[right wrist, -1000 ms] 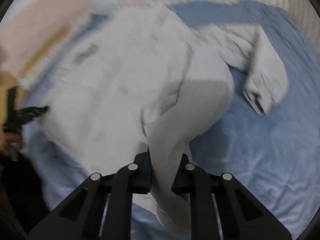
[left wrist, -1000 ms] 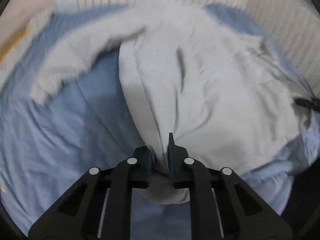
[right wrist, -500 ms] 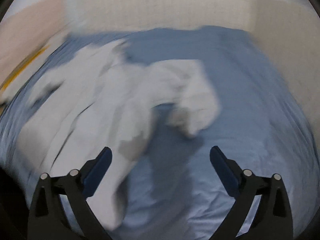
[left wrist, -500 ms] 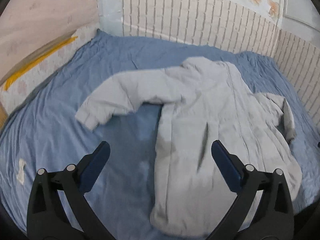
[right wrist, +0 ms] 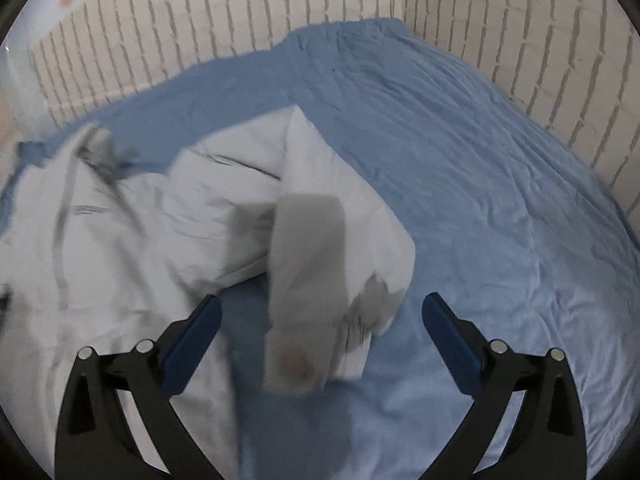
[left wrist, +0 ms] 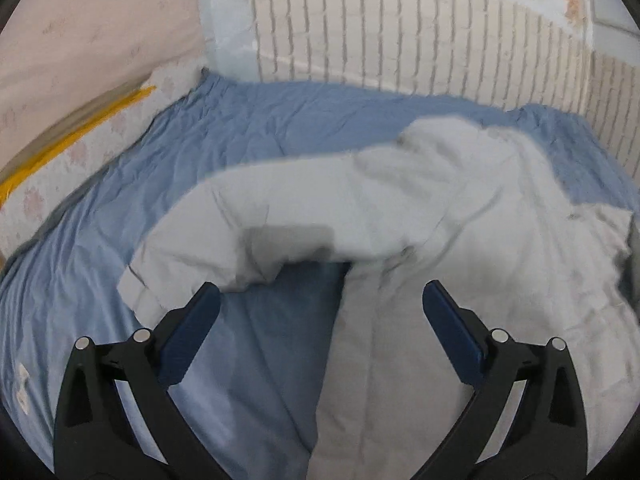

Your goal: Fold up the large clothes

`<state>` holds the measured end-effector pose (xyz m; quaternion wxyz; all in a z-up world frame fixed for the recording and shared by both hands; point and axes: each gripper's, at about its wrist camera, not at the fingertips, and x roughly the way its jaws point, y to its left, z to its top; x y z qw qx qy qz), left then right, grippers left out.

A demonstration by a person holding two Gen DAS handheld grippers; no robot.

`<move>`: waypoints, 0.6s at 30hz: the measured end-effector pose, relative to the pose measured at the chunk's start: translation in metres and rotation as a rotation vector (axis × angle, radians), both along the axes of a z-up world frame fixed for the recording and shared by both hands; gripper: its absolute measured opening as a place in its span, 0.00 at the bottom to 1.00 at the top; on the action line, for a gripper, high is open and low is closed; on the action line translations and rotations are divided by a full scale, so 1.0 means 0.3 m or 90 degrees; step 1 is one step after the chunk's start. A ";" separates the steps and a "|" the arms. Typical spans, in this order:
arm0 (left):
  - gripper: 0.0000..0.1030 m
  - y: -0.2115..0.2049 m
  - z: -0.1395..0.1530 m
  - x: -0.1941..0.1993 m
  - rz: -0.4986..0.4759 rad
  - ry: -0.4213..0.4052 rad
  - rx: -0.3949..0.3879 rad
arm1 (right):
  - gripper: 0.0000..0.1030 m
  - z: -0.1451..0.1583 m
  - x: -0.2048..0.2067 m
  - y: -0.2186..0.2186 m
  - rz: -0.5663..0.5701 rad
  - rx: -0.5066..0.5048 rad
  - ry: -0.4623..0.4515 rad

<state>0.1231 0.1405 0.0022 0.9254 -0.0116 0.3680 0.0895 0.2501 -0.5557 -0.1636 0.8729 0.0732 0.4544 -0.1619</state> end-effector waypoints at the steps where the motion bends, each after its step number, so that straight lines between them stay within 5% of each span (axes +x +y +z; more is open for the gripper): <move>1: 0.97 -0.003 -0.036 0.021 -0.004 0.015 -0.005 | 0.97 -0.019 0.007 -0.001 0.002 -0.005 0.003; 3: 0.97 -0.023 -0.097 0.068 -0.027 0.054 0.017 | 0.92 -0.063 0.038 0.008 0.024 -0.010 0.019; 4: 0.97 -0.043 -0.107 0.086 -0.041 0.055 0.048 | 0.76 -0.091 0.056 0.013 0.047 -0.008 0.035; 5: 0.97 -0.062 -0.112 0.096 -0.052 0.048 0.072 | 0.21 -0.106 0.065 0.010 0.048 -0.019 0.053; 7: 0.97 -0.094 -0.120 0.108 -0.071 0.036 0.113 | 0.19 -0.101 0.068 -0.028 0.019 0.015 0.036; 10: 0.97 -0.063 -0.121 0.102 -0.067 0.055 0.048 | 0.13 -0.027 0.032 -0.094 -0.044 0.016 -0.013; 14: 0.97 -0.012 -0.131 0.115 -0.017 0.048 0.000 | 0.13 0.186 -0.177 -0.341 -0.281 0.007 -0.182; 18: 0.97 0.053 -0.102 0.102 0.036 0.023 -0.047 | 0.13 0.276 -0.362 -0.478 -0.421 -0.041 -0.249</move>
